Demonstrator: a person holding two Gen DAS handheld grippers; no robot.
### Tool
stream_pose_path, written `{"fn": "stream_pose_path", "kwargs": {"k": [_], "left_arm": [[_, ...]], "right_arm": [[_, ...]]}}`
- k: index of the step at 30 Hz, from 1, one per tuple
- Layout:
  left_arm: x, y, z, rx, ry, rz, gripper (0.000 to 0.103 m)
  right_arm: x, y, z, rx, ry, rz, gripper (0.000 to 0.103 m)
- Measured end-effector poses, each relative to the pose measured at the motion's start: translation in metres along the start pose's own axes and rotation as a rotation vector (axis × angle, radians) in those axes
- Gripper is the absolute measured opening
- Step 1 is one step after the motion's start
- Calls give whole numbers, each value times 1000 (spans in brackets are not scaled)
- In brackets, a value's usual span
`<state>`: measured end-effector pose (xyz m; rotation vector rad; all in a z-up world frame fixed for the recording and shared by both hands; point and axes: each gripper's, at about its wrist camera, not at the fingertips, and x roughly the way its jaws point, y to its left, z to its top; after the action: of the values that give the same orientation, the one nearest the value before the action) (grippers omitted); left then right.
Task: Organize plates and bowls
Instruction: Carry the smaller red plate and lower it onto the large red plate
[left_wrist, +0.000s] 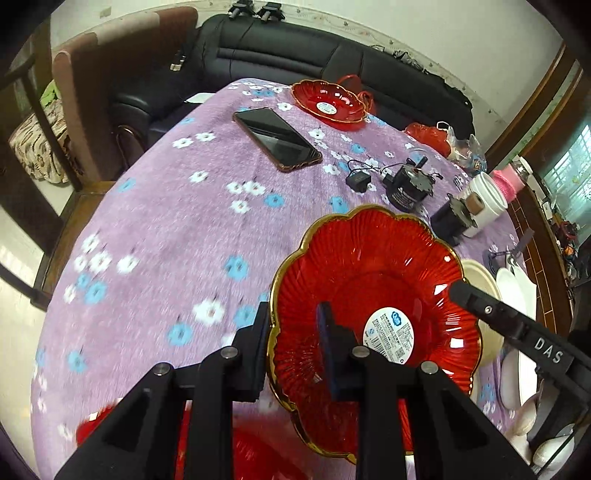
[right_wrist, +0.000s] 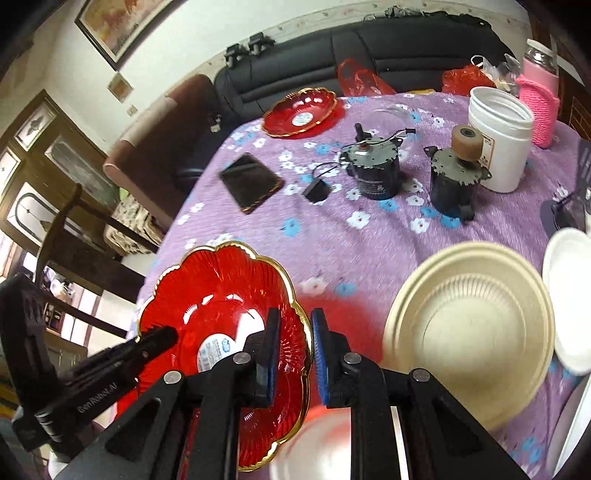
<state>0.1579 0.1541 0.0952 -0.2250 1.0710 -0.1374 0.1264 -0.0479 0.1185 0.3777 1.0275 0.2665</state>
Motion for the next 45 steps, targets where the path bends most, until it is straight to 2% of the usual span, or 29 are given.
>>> {"fn": "stream_pose_path", "kwargs": {"k": [7, 10, 21, 29, 34, 41, 45], "left_arm": [[-44, 19, -35, -22, -60, -1, 24], [-60, 25, -51, -20, -98, 28, 24], [-83, 60, -94, -95, -128, 34, 24], [-94, 85, -113, -142, -148, 37, 24], [-94, 106, -126, -182, -153, 63, 28], [-78, 138, -140, -252, -108, 67, 28], [-71, 145, -147, -259, -95, 74, 29]], "right_arm": [[-18, 22, -43, -7, -11, 44, 18], [-19, 31, -61, -3, 2, 79, 19], [-19, 54, -104, 3, 32, 135, 19], [-12, 73, -124, -17, 57, 156, 19], [3, 91, -135, -50, 87, 159, 19], [29, 105, -149, -88, 128, 145, 19], [38, 108, -159, -101, 140, 119, 19]]}}
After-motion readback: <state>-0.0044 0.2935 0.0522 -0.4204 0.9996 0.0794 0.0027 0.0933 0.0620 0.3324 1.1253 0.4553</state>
